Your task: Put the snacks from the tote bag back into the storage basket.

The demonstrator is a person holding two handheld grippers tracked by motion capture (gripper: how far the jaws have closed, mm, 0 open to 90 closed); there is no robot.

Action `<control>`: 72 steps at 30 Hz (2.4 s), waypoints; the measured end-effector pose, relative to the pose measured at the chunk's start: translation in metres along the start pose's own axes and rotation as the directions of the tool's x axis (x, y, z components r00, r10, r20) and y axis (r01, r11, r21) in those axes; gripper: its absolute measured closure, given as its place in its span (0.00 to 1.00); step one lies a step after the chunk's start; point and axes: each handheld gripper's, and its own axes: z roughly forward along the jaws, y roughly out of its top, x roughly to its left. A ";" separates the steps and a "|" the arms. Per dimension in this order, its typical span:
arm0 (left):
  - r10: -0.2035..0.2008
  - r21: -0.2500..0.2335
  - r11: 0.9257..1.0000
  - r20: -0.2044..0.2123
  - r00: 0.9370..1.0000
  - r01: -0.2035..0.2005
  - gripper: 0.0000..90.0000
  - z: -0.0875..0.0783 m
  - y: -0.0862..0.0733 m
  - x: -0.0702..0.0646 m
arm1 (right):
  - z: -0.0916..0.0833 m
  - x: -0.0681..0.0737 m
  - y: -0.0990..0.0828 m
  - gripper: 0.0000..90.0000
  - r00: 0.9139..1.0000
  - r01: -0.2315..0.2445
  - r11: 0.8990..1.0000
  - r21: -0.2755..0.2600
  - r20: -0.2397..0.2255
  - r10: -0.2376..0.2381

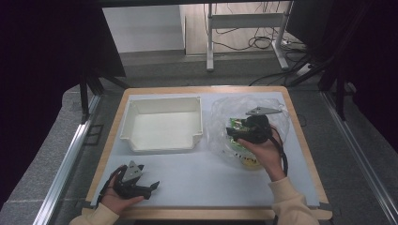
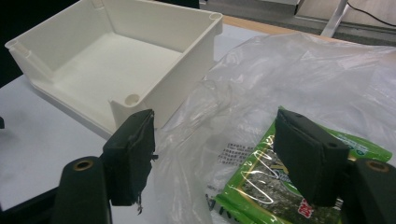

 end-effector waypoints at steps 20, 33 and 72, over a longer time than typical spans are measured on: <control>-0.025 -0.017 1.000 -0.042 0.999 0.025 0.15 0.001 0.001 0.001 | 0.012 -0.035 0.014 0.34 0.999 -0.042 0.999 0.026 0.032 0.042; -0.015 -0.018 1.000 -0.032 0.999 0.014 0.15 0.001 0.000 0.000 | 0.012 -0.062 0.005 0.36 0.991 -0.110 0.992 0.068 0.089 0.104; -0.014 -0.016 1.000 -0.030 0.999 0.013 0.14 0.001 0.000 0.000 | 0.039 -0.098 -0.022 0.40 0.966 -0.222 0.953 0.206 0.178 0.186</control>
